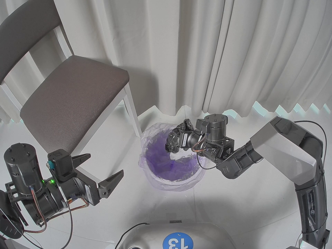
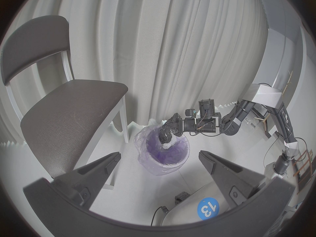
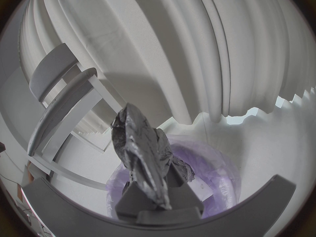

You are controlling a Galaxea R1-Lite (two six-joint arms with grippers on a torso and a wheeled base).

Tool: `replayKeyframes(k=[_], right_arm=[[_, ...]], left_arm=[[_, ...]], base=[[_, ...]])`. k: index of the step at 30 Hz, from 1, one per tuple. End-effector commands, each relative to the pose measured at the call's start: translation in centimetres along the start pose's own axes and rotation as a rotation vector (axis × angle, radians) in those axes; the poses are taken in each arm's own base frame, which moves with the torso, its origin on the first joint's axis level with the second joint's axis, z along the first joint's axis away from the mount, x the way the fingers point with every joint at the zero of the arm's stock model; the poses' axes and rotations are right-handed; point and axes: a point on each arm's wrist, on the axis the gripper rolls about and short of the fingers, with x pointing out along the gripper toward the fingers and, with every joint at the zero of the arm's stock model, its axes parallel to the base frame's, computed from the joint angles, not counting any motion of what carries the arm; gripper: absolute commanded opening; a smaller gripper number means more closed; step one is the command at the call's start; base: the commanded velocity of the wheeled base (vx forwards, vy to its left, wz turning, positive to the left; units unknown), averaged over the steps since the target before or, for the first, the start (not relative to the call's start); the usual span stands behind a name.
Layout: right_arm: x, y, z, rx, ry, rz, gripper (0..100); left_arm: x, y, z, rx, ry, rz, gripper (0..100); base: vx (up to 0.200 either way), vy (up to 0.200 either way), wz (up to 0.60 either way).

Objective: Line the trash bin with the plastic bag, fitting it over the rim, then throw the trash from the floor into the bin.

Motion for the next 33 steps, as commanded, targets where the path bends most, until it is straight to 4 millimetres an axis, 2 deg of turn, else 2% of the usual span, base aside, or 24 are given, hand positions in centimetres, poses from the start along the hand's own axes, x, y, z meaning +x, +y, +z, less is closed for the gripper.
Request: replayKeyframes(k=[1, 9, 17, 21, 29, 33], right_arm=[[0.1, 1.7, -0.9, -0.010, 0.015, 0.035, 0], [2.5, 2.1, -2.2, -0.020, 0.002, 0.056, 0], [4.4, 2.6, -0.6, 0.000, -0.098, 0.086, 0], [4.5, 3.0, 0.0, 0.027, -0.116, 0.097, 0], [3.7, 2.5, -1.3, 0.015, -0.061, 0.070, 0], [3.0, 2.3, -1.2, 0.010, -0.042, 0.060, 0]], left_arm=[[-0.2, 0.0, 0.1, -0.002, -0.008, 0.000, 100], [-0.1, 0.0, 0.1, -0.001, -0.006, 0.000, 100], [-0.1, 0.0, 0.1, -0.001, -0.005, 0.000, 100], [-0.1, 0.0, 0.1, -0.001, -0.005, 0.000, 100], [-0.1, 0.0, 0.1, -0.001, -0.006, 0.000, 100], [-0.1, 0.0, 0.1, -0.001, -0.006, 0.000, 100]], base=[[0.000, 0.000, 0.00], [0.000, 0.000, 0.00], [0.000, 0.000, 0.00], [0.000, 0.000, 0.00], [0.000, 0.000, 0.00], [0.000, 0.000, 0.00]])
